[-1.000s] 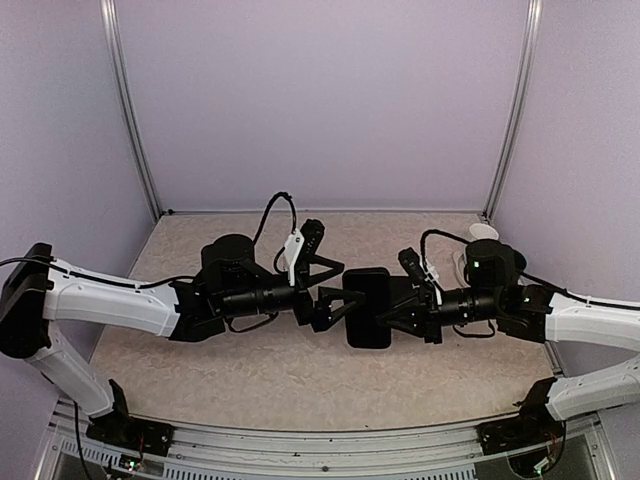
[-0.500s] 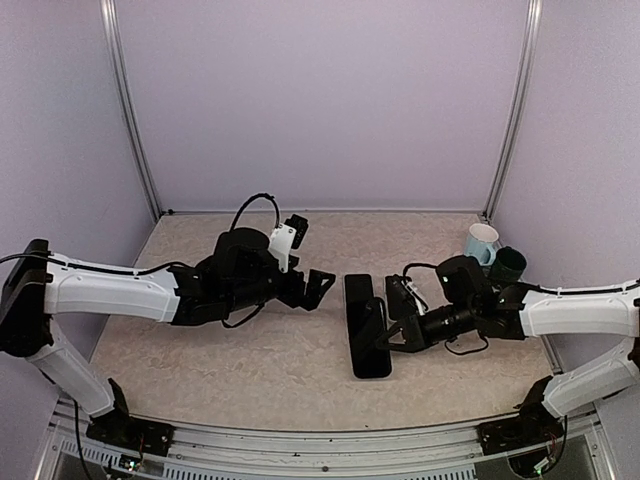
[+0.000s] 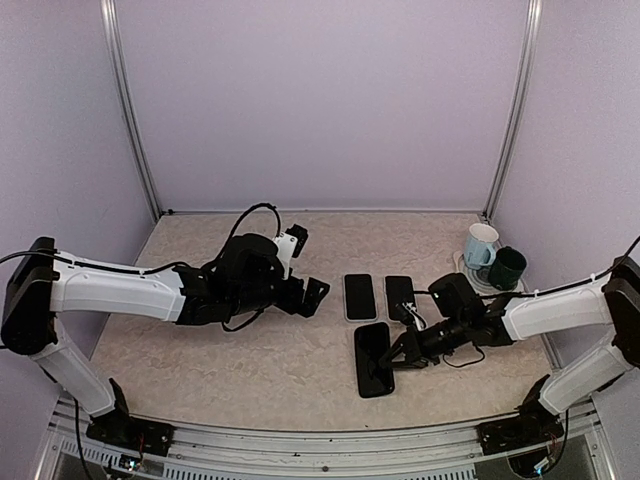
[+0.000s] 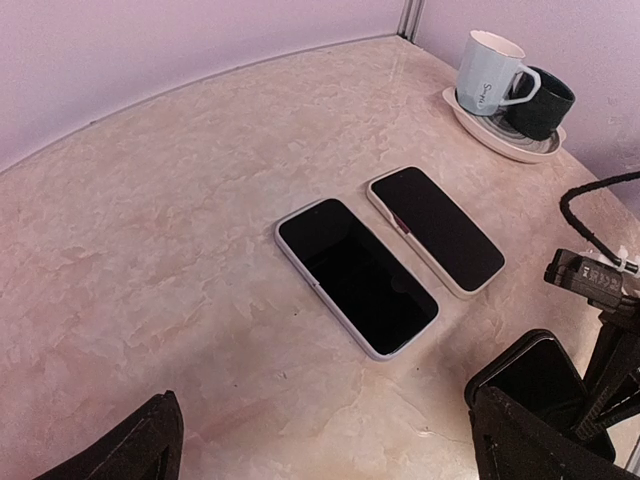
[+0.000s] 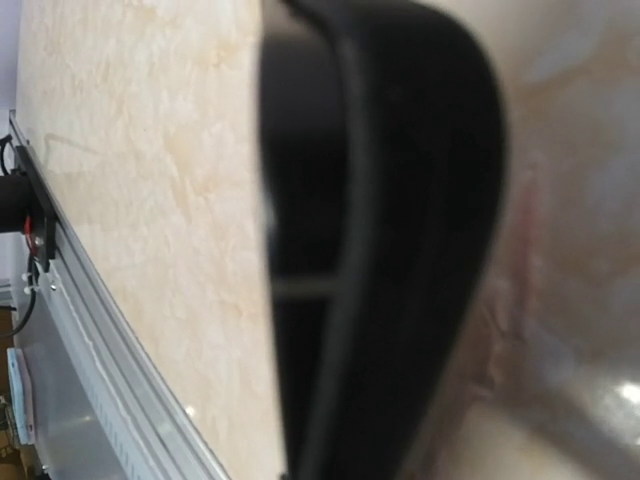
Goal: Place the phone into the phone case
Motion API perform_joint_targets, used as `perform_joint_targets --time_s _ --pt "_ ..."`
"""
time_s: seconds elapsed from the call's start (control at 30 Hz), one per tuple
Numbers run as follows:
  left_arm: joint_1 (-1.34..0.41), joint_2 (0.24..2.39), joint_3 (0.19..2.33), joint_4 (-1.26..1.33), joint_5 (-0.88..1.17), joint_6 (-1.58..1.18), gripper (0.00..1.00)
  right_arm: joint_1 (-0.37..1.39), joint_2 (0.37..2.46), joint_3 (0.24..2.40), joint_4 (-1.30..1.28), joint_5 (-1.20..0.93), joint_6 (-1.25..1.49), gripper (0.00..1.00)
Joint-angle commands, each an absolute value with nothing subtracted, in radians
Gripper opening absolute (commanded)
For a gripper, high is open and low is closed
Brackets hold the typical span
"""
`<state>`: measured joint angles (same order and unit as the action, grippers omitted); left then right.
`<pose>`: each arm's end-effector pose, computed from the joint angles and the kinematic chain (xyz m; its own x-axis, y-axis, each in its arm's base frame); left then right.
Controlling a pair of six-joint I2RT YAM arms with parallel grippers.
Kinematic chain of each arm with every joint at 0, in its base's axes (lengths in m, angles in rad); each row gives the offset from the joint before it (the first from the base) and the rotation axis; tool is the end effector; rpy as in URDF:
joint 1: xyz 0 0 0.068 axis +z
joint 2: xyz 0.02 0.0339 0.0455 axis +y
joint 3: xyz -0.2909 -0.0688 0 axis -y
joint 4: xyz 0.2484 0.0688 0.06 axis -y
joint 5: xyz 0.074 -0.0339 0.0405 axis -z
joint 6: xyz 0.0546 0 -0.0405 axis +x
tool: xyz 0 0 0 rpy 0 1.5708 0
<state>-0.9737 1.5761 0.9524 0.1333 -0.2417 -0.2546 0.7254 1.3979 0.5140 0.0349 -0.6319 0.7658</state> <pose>0.2190 -0.2988 0.2482 -0.4286 0.1955 -0.8821 0.5955 0.7954 -0.1131 0.1671 0.1912 0.1574 -0.9783 -0.1200 -0.1690 -0.2071 0.5937 0.7776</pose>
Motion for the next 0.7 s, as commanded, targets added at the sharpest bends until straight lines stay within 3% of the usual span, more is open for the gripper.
perform_joint_targets --time_s 0.0,0.13,0.67 --pt "-0.966 1.561 0.949 0.121 -0.27 -0.261 0.99 0.715 1.426 0.556 -0.074 -0.534 0.711 0.04" --pt "-0.964 1.57 0.953 0.119 -0.273 -0.259 0.99 0.715 1.421 0.595 -0.177 -0.447 0.674 0.27" --pt "-0.962 1.59 0.975 0.079 -0.298 -0.255 0.99 0.713 1.384 0.753 -0.397 -0.232 0.538 0.34"
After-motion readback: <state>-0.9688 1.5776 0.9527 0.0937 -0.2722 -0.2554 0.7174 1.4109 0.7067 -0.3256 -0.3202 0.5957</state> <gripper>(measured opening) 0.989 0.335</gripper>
